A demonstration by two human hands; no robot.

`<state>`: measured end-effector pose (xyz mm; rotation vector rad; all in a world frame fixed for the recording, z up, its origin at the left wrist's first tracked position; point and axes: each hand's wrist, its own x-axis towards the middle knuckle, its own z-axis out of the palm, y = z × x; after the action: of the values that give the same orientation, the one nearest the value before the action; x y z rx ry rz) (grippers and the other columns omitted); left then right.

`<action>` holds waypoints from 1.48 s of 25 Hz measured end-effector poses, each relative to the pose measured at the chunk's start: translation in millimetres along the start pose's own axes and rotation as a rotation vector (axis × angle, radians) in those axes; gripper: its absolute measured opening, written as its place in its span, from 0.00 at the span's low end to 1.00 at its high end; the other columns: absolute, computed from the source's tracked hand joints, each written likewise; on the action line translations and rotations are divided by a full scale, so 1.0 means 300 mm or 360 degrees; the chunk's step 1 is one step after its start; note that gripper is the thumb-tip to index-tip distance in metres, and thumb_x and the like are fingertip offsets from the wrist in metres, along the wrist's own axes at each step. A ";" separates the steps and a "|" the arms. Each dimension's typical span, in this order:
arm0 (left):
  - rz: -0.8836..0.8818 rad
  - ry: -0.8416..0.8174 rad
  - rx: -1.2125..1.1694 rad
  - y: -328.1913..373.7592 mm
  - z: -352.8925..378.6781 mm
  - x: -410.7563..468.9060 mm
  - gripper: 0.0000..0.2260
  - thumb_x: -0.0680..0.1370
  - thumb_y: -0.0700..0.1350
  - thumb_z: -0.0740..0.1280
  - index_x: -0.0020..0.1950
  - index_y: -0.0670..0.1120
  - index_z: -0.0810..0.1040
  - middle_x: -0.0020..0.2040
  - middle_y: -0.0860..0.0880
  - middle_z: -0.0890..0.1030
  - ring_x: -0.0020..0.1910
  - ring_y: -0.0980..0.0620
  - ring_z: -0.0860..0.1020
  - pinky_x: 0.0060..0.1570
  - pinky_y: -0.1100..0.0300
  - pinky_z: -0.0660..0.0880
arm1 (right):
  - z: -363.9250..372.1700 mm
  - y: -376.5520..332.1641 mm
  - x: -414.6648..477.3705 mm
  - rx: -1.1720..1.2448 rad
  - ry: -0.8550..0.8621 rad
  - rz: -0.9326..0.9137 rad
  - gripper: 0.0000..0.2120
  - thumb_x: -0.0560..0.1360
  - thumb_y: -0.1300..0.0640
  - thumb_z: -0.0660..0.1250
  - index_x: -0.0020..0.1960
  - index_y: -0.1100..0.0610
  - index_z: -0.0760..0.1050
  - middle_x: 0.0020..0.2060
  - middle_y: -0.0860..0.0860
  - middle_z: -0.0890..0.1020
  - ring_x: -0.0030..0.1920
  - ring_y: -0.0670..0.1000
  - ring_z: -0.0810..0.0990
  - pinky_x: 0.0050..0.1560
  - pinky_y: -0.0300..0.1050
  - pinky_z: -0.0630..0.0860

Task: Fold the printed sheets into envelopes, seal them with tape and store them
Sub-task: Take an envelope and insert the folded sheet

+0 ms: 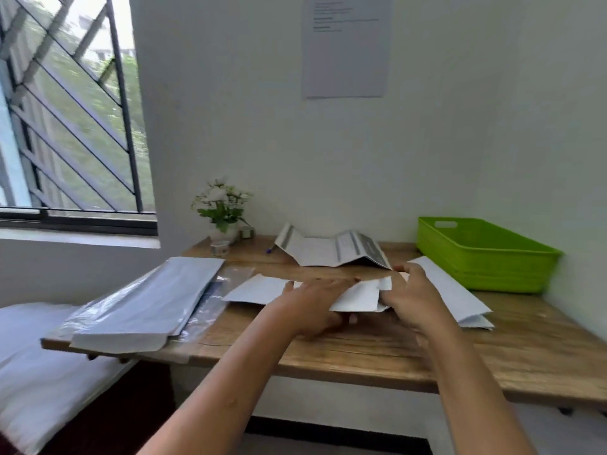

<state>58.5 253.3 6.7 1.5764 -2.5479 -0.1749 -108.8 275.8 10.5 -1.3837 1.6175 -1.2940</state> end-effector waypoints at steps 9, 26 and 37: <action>0.0102 -0.0451 -0.0149 -0.014 0.046 0.096 0.47 0.64 0.73 0.62 0.76 0.60 0.44 0.78 0.53 0.51 0.76 0.47 0.54 0.73 0.45 0.54 | -0.058 0.081 -0.039 -0.0905 -0.0058 -0.0547 0.10 0.72 0.58 0.69 0.53 0.53 0.82 0.51 0.52 0.82 0.52 0.51 0.78 0.53 0.45 0.75; 0.0262 -0.0025 -0.0184 -0.151 -0.016 0.148 0.46 0.63 0.62 0.75 0.75 0.58 0.56 0.74 0.56 0.64 0.72 0.54 0.63 0.70 0.55 0.59 | 0.053 0.048 0.059 -0.1609 -0.0932 -0.0911 0.17 0.80 0.55 0.53 0.68 0.51 0.69 0.70 0.51 0.68 0.66 0.53 0.68 0.63 0.50 0.69; 0.0385 0.0041 -0.0301 -0.180 0.018 0.146 0.54 0.52 0.76 0.66 0.74 0.55 0.59 0.71 0.55 0.67 0.69 0.57 0.64 0.71 0.55 0.60 | 0.213 -0.022 0.156 -0.1577 -0.1077 -0.0898 0.24 0.73 0.41 0.55 0.63 0.51 0.71 0.58 0.51 0.78 0.57 0.53 0.76 0.59 0.52 0.74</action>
<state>85.8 190.1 -5.5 1.1865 -2.5868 -0.3530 -59.7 213.9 2.6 -2.6341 1.4198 -0.0705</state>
